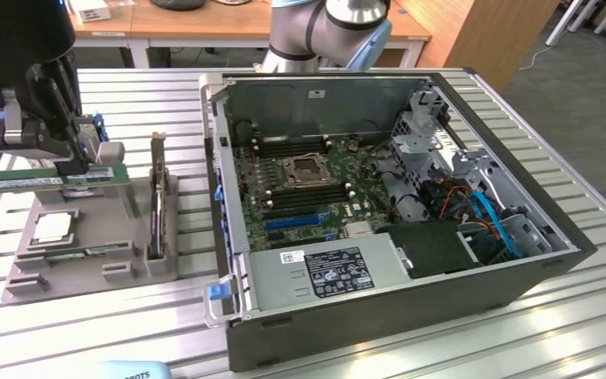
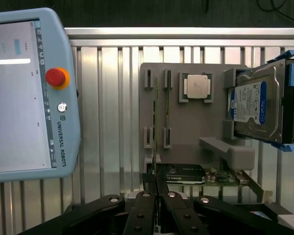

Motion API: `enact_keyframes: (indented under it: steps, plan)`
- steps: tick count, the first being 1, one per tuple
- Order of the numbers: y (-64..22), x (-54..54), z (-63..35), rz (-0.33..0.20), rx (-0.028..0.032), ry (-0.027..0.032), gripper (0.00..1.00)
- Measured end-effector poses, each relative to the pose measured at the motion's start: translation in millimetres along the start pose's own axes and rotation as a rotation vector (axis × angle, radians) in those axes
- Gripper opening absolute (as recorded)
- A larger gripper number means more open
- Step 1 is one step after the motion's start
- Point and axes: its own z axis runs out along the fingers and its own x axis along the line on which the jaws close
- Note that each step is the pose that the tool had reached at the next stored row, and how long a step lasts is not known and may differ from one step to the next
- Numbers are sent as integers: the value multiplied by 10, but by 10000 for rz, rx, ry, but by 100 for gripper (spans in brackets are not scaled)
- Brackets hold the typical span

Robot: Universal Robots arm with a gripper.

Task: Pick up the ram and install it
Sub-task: 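Pick up the ram and move it above insertion slot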

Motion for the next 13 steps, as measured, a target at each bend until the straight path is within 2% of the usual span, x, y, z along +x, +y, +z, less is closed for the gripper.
enact_keyframes:
  steps: [5,13]
  plan:
    - [-63,-2,0,1,1,-1,12]
    - [-235,-7,-2,1,2,-2,12]
